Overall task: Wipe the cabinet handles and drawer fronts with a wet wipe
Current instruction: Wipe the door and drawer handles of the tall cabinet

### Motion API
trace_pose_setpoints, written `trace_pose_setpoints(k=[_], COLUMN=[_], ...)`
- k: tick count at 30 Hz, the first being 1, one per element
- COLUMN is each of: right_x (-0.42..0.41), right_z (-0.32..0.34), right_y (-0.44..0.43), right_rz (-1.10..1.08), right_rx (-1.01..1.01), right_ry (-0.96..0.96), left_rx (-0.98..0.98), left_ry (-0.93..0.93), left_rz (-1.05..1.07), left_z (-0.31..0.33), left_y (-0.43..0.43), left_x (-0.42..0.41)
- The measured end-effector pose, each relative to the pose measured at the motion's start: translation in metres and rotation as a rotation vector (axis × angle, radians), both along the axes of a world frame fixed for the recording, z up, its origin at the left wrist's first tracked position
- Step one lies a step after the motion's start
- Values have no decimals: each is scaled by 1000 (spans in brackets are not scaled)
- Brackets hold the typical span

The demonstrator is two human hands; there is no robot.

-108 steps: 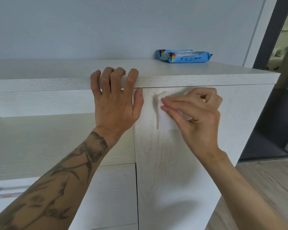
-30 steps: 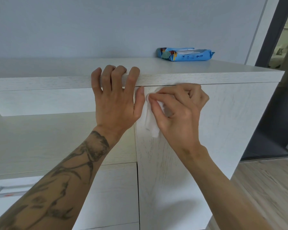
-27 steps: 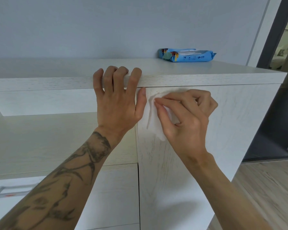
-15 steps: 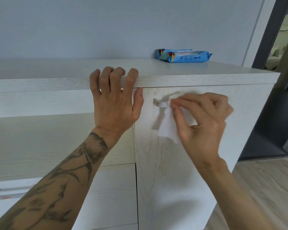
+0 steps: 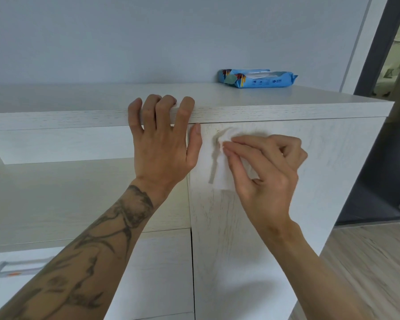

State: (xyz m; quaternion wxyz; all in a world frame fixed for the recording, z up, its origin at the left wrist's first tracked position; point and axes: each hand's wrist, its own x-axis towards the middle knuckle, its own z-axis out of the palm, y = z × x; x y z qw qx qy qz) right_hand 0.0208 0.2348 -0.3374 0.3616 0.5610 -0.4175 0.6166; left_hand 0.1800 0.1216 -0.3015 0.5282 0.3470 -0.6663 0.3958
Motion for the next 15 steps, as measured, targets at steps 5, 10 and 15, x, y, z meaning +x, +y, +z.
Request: trace_pose_setpoints(k=[5,10,15], right_x=[3,-15,-55], right_z=[9,-4,-5], right_y=[-5,10,27], right_rz=[-35,-20,-108], right_rx=[74,36,61], right_ry=[106,45,-107], left_rx=[-15,-9,0], left_ry=[1,3,2], left_rz=[4,-4,-14], left_z=[0,0,-1], left_y=[-2,-2,-3], left_x=[1,1,0])
